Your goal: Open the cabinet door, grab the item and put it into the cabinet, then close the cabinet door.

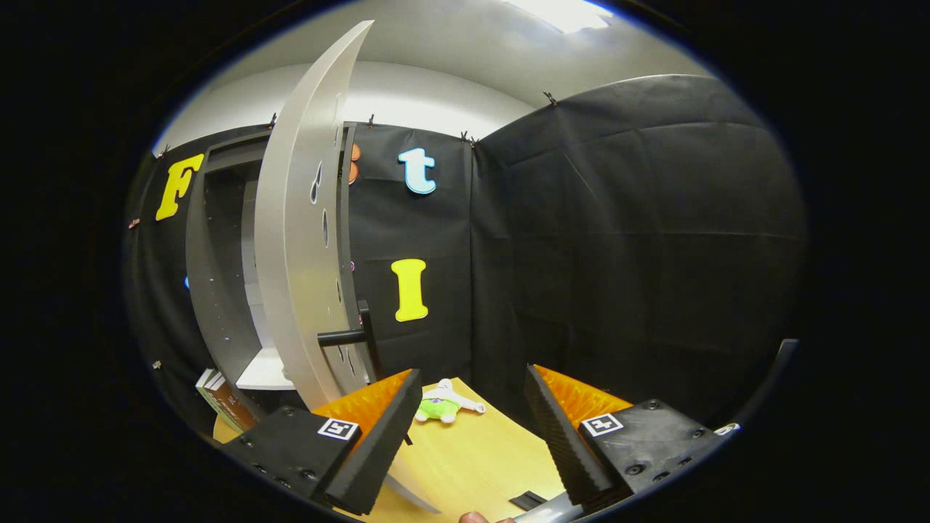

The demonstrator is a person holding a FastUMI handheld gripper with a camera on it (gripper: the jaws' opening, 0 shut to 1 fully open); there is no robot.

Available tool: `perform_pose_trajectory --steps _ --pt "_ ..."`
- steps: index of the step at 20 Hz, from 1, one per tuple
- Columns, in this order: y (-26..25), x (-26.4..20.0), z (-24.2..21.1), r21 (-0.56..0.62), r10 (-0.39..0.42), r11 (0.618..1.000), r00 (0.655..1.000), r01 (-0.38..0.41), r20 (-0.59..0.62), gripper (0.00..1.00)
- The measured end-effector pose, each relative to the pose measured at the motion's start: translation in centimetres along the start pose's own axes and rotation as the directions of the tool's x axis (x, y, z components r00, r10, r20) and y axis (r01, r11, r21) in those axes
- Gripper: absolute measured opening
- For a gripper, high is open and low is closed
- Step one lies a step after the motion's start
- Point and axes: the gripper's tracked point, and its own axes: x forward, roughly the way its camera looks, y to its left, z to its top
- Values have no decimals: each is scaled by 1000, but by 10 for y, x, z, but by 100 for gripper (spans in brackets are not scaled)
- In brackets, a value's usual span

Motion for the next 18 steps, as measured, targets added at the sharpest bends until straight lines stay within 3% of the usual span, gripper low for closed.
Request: perform_pose_trajectory --steps 7,14,18 --pt "34 -19 -5 10 35 999 999 -35 0 97" --pt "112 -43 -15 5 224 975 974 -223 -34 98" --pt "148 -47 -22 32 295 956 954 -293 -49 98"
